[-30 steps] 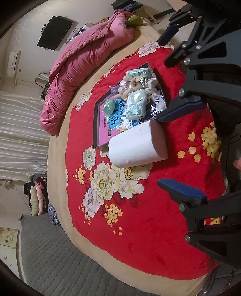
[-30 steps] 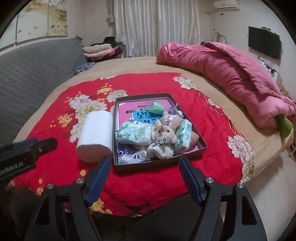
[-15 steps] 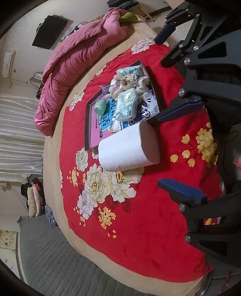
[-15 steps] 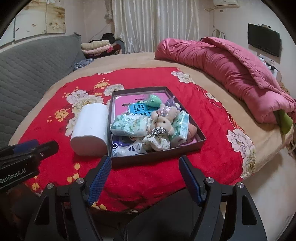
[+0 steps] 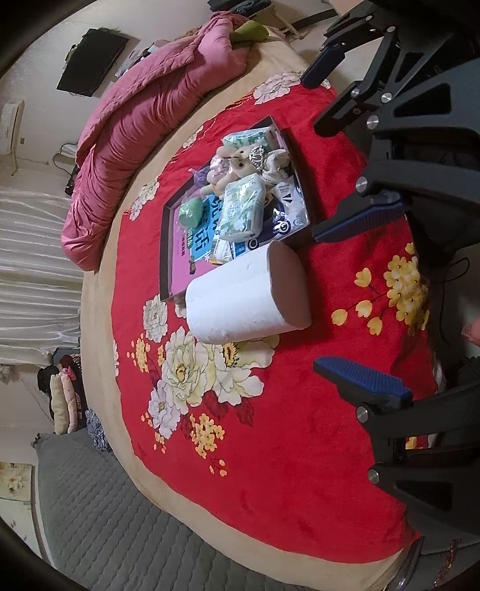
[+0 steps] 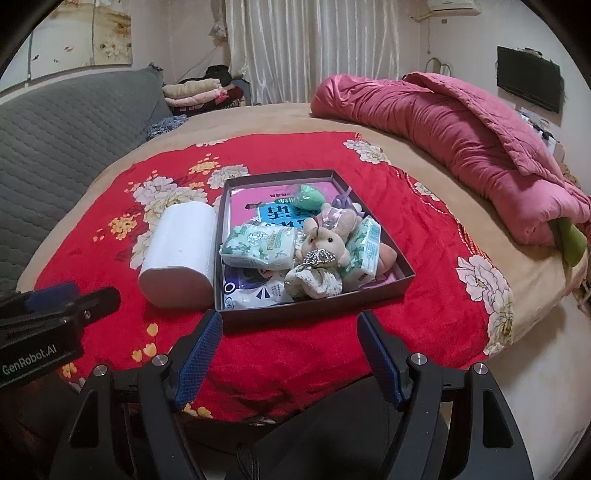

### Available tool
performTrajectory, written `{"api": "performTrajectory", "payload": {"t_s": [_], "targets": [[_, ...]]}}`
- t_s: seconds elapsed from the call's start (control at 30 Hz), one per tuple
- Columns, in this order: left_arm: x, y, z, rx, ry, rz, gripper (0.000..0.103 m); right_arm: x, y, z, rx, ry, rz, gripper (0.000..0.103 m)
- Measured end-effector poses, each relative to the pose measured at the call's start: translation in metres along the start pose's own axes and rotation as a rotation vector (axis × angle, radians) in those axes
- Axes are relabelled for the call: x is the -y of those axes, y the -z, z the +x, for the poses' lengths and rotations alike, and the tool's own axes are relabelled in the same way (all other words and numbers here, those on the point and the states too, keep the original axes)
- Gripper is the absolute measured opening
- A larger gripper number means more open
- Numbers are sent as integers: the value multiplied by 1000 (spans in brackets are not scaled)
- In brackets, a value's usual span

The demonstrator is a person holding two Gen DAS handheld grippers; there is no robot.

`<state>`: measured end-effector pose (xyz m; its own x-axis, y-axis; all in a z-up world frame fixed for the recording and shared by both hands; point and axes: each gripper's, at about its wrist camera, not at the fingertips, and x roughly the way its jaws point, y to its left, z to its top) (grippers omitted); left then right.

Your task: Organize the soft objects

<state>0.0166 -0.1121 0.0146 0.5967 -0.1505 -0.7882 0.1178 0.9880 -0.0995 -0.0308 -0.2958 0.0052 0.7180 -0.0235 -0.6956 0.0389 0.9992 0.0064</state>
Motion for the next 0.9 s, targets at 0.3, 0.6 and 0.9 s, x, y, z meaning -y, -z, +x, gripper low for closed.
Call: {"api": "performTrajectory", "payload": {"t_s": [0.3, 0.6, 0.9], "targets": [[3, 0, 0, -4, -4, 13, 63, 1, -1, 0, 1, 0, 2, 77], [3, 0, -1, 1, -23, 16, 63, 0, 0, 0, -4, -1, -3, 77], [4, 2, 3, -17, -28, 22, 63, -1, 0, 1, -3, -2, -2, 77]]}}
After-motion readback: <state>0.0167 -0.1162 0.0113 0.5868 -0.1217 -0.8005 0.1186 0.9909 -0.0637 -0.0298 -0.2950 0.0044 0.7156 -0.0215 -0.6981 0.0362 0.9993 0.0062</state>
